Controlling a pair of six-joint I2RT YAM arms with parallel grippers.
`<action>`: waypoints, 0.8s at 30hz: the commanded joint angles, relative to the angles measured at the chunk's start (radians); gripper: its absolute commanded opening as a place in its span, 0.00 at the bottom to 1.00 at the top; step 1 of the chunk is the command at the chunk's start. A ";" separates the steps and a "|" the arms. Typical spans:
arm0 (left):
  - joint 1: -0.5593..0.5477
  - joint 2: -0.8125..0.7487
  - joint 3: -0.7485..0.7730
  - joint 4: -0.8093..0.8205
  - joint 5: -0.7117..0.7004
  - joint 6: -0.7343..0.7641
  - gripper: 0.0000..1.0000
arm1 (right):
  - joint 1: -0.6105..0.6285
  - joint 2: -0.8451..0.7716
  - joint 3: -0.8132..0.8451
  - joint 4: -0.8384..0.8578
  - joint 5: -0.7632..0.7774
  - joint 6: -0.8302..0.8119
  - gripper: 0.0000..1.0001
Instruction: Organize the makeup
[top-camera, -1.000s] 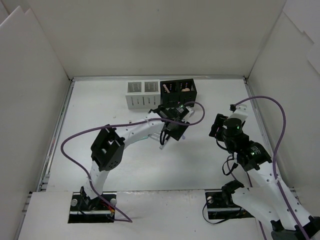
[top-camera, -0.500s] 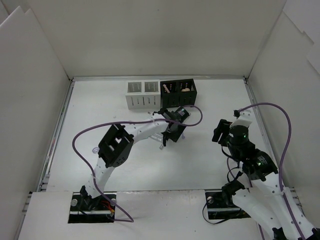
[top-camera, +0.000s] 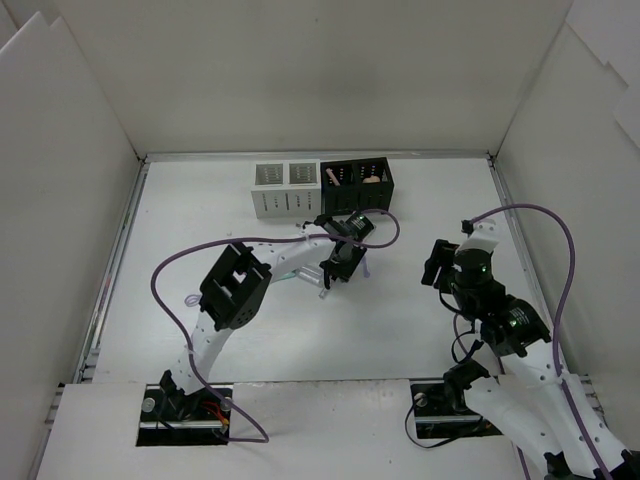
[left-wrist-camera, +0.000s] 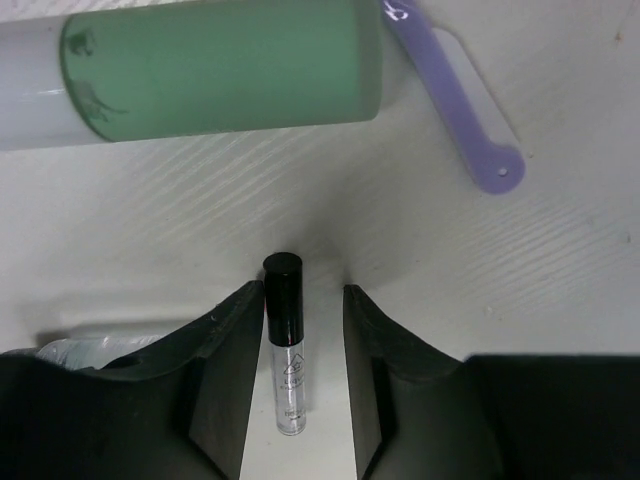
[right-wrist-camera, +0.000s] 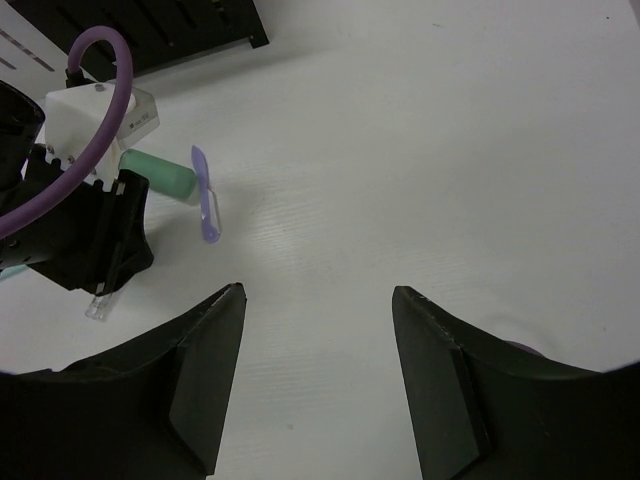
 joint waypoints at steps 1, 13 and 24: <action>0.002 -0.012 0.036 -0.004 0.034 -0.002 0.33 | -0.007 0.010 0.002 0.030 0.003 -0.004 0.58; 0.039 -0.141 0.087 0.033 0.061 0.037 0.00 | -0.006 -0.020 -0.006 0.032 0.029 0.002 0.57; 0.146 -0.404 0.101 0.462 0.017 0.169 0.00 | -0.009 -0.093 -0.015 0.033 0.042 0.006 0.57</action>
